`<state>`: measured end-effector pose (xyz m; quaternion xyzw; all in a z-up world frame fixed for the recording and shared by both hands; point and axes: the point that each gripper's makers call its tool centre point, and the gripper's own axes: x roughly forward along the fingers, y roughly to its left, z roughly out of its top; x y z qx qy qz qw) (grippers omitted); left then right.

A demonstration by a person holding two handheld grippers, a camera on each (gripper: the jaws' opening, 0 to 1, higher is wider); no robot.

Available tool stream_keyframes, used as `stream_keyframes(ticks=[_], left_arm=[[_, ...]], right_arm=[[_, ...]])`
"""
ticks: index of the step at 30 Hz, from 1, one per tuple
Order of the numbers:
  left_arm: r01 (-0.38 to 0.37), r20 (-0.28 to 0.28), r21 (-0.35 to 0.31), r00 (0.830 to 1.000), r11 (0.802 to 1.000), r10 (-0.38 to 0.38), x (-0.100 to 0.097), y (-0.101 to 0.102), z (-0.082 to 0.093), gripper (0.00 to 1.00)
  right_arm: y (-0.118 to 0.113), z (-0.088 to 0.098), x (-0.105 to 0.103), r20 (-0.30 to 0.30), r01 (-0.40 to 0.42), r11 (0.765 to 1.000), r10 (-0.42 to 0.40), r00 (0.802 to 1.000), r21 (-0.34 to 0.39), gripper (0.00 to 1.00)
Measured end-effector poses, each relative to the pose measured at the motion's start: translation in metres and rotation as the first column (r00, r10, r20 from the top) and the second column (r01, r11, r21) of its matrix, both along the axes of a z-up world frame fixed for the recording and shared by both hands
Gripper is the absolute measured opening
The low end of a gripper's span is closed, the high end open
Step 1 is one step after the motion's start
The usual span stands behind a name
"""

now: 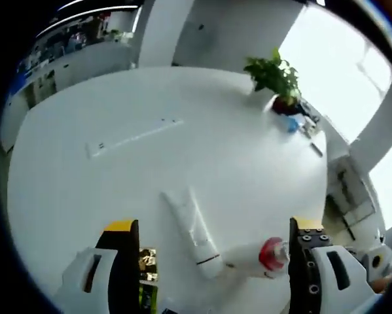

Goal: Arrange the skincare products in the storage area until every visible bottle or jar stands upright without overlapping.

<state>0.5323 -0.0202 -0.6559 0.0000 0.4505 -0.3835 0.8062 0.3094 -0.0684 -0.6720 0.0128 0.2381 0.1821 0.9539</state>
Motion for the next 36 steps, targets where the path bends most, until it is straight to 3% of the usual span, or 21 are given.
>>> stream_keyframes(ticks=[7, 13, 16, 22, 28, 31, 33, 36], left_arm=[[0.021, -0.069, 0.149, 0.998, 0.989, -0.010, 0.012, -0.006, -0.043, 0.90], [0.027, -0.121, 0.229, 0.993, 0.973, 0.001, 0.017, -0.009, -0.080, 0.89], [0.019, -0.135, 0.264, 0.991, 0.964, 0.017, 0.017, -0.009, -0.095, 0.84], [0.023, -0.125, 0.312, 0.992, 0.950, 0.017, 0.018, -0.012, -0.109, 0.74], [0.041, -0.086, 0.388, 0.996, 0.921, -0.008, 0.019, -0.009, -0.120, 0.66], [0.039, -0.074, 0.402, 0.997, 0.915, -0.010, 0.020, -0.009, -0.124, 0.62], [0.040, -0.034, 0.424, 0.999, 0.905, -0.028, 0.027, -0.008, -0.123, 0.59], [0.039, -0.039, 0.431, 0.999, 0.901, -0.024, 0.026, -0.008, -0.123, 0.59]], right_arm=[[-0.005, -0.001, 0.001, -0.007, 0.031, 0.999, -0.031, 0.999, 0.015, 0.90], [-0.007, -0.002, 0.001, -0.015, 0.039, 0.999, -0.039, 0.999, 0.013, 0.89], [-0.007, -0.003, 0.001, -0.019, 0.041, 0.999, -0.041, 0.999, 0.012, 0.89], [-0.009, -0.003, 0.002, -0.024, 0.055, 0.998, -0.054, 0.998, 0.025, 0.88], [-0.011, -0.003, 0.001, -0.025, 0.066, 0.997, -0.065, 0.998, 0.029, 0.87], [-0.012, -0.003, 0.002, -0.025, 0.074, 0.997, -0.073, 0.997, 0.033, 0.87], [-0.013, -0.002, 0.002, -0.025, 0.078, 0.996, -0.077, 0.997, 0.036, 0.87], [-0.013, -0.002, 0.002, -0.024, 0.082, 0.996, -0.081, 0.996, 0.039, 0.86]])
